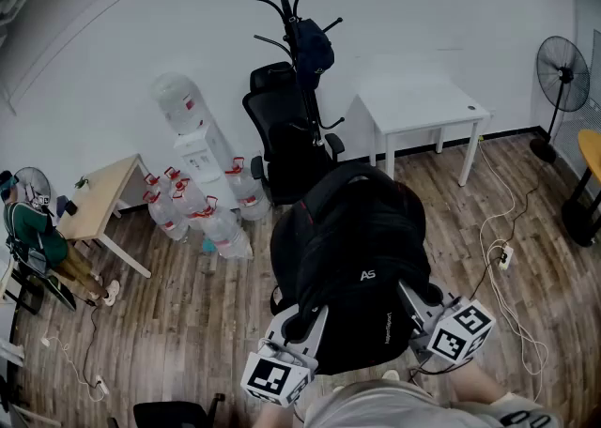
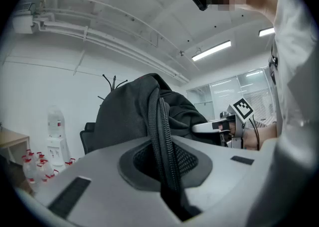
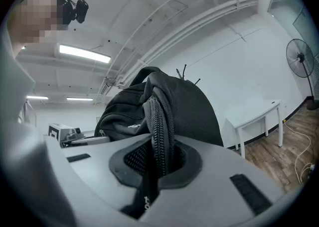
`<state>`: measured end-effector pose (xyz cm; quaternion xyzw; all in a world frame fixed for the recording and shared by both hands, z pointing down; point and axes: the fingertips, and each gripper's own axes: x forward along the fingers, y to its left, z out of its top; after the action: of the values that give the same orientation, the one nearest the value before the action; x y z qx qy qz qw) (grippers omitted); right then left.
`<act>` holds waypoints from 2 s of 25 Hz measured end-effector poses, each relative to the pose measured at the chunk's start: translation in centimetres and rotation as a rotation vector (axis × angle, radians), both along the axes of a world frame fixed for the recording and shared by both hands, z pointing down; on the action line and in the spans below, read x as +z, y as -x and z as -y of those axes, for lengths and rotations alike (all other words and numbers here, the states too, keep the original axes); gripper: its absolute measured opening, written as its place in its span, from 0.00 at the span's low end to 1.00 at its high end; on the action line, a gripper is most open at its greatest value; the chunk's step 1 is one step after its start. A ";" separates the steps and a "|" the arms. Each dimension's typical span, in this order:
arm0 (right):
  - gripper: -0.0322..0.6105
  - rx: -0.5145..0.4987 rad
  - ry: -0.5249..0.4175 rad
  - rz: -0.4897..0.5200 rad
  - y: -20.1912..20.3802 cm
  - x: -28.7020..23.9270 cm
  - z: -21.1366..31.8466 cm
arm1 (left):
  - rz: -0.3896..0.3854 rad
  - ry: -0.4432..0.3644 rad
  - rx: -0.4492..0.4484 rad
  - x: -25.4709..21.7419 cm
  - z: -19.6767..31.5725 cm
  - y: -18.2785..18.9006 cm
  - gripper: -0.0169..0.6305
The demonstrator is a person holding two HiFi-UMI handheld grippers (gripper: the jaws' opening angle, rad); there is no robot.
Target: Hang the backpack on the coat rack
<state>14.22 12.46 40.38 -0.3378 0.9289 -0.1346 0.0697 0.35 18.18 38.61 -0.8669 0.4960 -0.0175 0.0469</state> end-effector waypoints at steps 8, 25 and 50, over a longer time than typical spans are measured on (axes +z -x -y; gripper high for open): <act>0.10 -0.014 -0.008 0.007 -1.6 -0.2 1.5 | 0.007 0.000 -0.021 0.0 1.2 -1.7 0.08; 0.10 -0.120 -0.031 0.008 -4.5 -1.3 6.8 | 0.008 -0.011 -0.148 -0.4 5.2 -5.1 0.08; 0.10 0.047 -0.012 0.013 7.5 -0.5 17.4 | 0.009 0.013 0.049 0.4 17.3 7.5 0.08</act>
<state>6.72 -4.89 39.86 -0.3585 0.9210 -0.1295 0.0808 -7.10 0.86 38.99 -0.8789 0.4745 -0.0233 0.0438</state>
